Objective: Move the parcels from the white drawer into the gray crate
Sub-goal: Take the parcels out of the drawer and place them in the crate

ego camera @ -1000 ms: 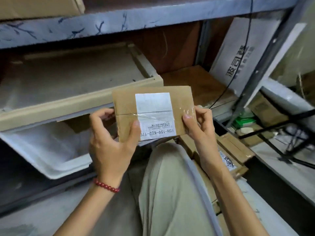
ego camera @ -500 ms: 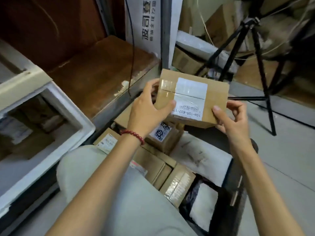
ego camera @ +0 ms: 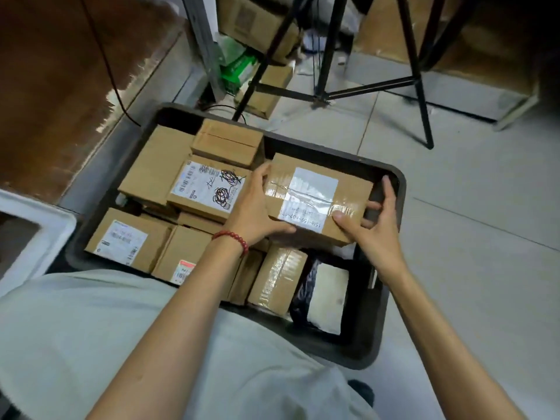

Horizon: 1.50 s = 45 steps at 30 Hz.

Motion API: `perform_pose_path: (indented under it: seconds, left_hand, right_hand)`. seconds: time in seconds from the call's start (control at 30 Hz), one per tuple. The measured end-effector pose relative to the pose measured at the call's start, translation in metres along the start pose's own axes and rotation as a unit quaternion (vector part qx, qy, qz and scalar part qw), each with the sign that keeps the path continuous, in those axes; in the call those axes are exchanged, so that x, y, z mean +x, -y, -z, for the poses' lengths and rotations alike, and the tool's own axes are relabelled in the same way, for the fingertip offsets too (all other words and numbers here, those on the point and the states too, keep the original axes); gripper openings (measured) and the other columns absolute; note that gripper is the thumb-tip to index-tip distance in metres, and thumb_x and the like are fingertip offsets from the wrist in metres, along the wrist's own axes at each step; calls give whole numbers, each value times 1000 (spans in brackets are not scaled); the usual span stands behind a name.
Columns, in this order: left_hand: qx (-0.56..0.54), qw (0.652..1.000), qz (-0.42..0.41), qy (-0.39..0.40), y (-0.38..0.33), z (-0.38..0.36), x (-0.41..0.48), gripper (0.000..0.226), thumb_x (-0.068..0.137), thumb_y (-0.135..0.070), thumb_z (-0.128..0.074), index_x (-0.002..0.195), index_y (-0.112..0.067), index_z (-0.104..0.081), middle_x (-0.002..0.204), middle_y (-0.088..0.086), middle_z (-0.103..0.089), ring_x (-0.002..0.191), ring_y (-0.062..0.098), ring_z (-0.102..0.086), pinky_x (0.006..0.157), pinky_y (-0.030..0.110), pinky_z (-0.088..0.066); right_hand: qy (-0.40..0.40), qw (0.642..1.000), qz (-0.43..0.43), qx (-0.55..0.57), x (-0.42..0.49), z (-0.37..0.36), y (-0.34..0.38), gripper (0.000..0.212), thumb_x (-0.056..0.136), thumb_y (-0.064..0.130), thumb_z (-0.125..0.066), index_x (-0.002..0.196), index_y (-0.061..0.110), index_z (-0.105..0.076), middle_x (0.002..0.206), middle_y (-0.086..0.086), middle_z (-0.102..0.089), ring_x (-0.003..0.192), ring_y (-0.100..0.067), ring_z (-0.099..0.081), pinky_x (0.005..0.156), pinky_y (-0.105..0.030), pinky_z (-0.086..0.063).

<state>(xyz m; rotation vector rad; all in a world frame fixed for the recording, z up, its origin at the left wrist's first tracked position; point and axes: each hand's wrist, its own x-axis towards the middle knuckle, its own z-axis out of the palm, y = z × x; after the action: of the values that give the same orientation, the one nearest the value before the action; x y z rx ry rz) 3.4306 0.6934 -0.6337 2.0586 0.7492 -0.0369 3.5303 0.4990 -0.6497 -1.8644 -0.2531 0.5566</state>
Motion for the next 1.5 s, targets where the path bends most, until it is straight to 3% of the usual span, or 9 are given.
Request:
perform_pose_path:
  seconds: [0.13, 0.2, 0.3, 0.5, 0.67, 1.0, 1.13, 1.3, 1.5]
  left_hand:
    - [36, 999, -15, 6, 2, -5, 13, 110, 54, -11, -91, 144, -17, -27, 144, 2, -42, 131, 18, -39, 106, 27, -30]
    - [61, 998, -33, 5, 4, -7, 20, 108, 53, -11, -91, 143, -25, -33, 142, 4, -36, 130, 20, -37, 112, 38, -32]
    - [63, 997, -39, 7, 8, -9, 28, 109, 54, -9, -90, 142, -38, -34, 133, 5, -36, 126, 23, -37, 108, 47, -36]
    - [-119, 993, 1, 13, 8, -11, 31, 97, 64, 7, -81, 142, -15, -29, 137, -7, -39, 122, 3, -38, 84, 11, -49]
    - [-251, 964, 86, 23, 17, -17, 27, 87, 71, 15, -73, 142, -11, -28, 149, 2, -33, 138, 12, -34, 90, 20, -51]
    - [-287, 952, 83, 65, 6, -28, 20, 63, 89, -12, -64, 140, -25, -29, 148, -9, -39, 124, 11, -51, 95, 37, -51]
    - [-241, 966, 18, 96, -8, -40, 23, 52, 86, -8, -67, 131, -21, -44, 142, -4, -45, 126, 10, -49, 99, 27, -48]
    - [-39, 995, -37, 82, -9, -46, 38, 65, 85, -11, -69, 142, -18, -40, 140, 3, -45, 126, 15, -47, 97, 14, -35]
    - [2, 999, 15, 31, 23, -38, 33, 61, 87, -12, -66, 143, -17, -40, 144, 3, -43, 131, 20, -43, 108, 30, -35]
  right_hand:
    - [-30, 998, -57, -5, -5, -8, -15, 78, 74, 34, -81, 132, 42, -30, 133, 4, -33, 118, -12, -47, 85, -32, -55]
    - [-43, 994, -97, 32, -4, -12, -17, 72, 72, 37, -82, 123, 36, -33, 126, 6, -40, 115, -14, -51, 81, -40, -59]
    - [-53, 987, -133, 68, -5, -14, -18, 70, 75, 28, -81, 125, 25, -32, 117, 8, -47, 106, -11, -58, 67, -29, -60]
    - [-34, 981, -171, 79, -4, -15, -22, 65, 78, 34, -78, 133, 22, -45, 117, 7, -50, 104, -18, -64, 64, -32, -61]
    - [-39, 979, -183, 82, -4, -18, -24, 58, 71, 43, -82, 116, 29, -49, 126, -2, -50, 105, -21, -64, 63, -33, -60]
    - [-57, 975, -193, 92, -21, -10, -20, 55, 75, 36, -80, 112, 17, -44, 112, 6, -56, 102, -12, -64, 63, -36, -61]
    - [-67, 960, -240, 130, -26, -20, -24, 52, 77, 39, -78, 106, 15, -42, 112, -5, -58, 88, -19, -72, 62, -40, -61]
    - [-74, 959, -238, 132, -18, -39, -26, 67, 86, 41, -69, 140, 32, -29, 117, -2, -62, 83, -19, -72, 54, -32, -59]
    - [-9, 979, -202, 31, 2, -57, -26, 74, 84, 43, -69, 146, 37, -29, 125, 4, -53, 82, -15, -70, 55, -30, -60]
